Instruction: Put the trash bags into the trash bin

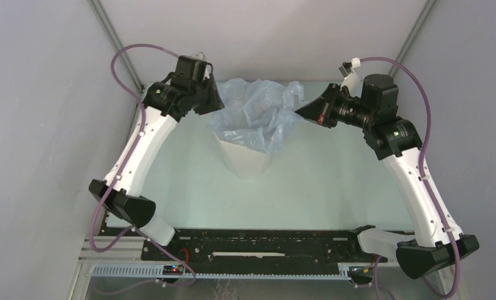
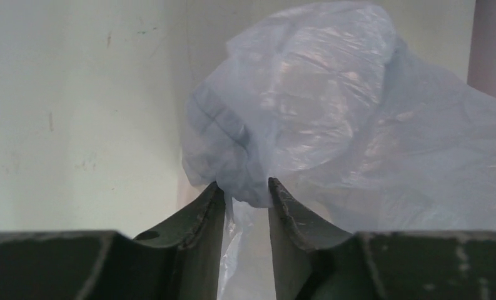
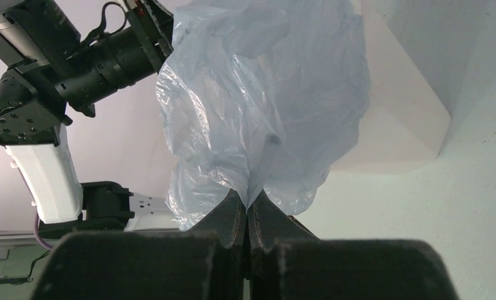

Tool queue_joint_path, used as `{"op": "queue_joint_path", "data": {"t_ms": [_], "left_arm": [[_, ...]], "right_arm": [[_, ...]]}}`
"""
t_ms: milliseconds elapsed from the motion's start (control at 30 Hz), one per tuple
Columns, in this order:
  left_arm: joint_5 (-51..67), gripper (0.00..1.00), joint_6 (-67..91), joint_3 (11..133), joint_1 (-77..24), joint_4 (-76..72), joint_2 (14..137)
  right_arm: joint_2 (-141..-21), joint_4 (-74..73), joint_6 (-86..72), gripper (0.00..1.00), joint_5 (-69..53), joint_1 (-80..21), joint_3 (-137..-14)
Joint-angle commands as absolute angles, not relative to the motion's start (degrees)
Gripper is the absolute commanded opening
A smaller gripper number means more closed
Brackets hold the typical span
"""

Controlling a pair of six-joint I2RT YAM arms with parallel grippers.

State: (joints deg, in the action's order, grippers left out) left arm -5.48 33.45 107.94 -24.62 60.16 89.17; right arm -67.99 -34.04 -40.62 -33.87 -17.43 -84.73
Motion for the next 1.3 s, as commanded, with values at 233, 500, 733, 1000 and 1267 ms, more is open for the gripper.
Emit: {"op": "queue_joint_path", "data": {"t_ms": [233,500,733,1000,1267], "left_arm": [[-8.1,0.08,30.29,104.45,-33.67,61.47,96.93],[-5.16,0.11,29.32,100.62,-32.82,58.11,94.47],[-1.5,0.53,29.86,108.88,-31.86,58.39,88.51],[-0.47,0.78,31.5,107.12,-27.7,60.05,79.4],[9.69,0.83,31.94,95.92,-27.45,43.79,71.65]], "right_arm": [[-72.13,-30.58,-40.66,0.0,-32.89,-20.78,-87.59],[-75.64,-30.68,-39.72,0.0,-32.87,-20.79,-87.86],[-75.61,-32.85,-37.62,0.0,-31.6,-20.84,-87.98],[-74.16,-34.61,-36.68,0.0,-30.66,-21.56,-87.96],[-73.61,-32.64,-38.0,0.0,-30.34,-22.14,-87.6]]}}
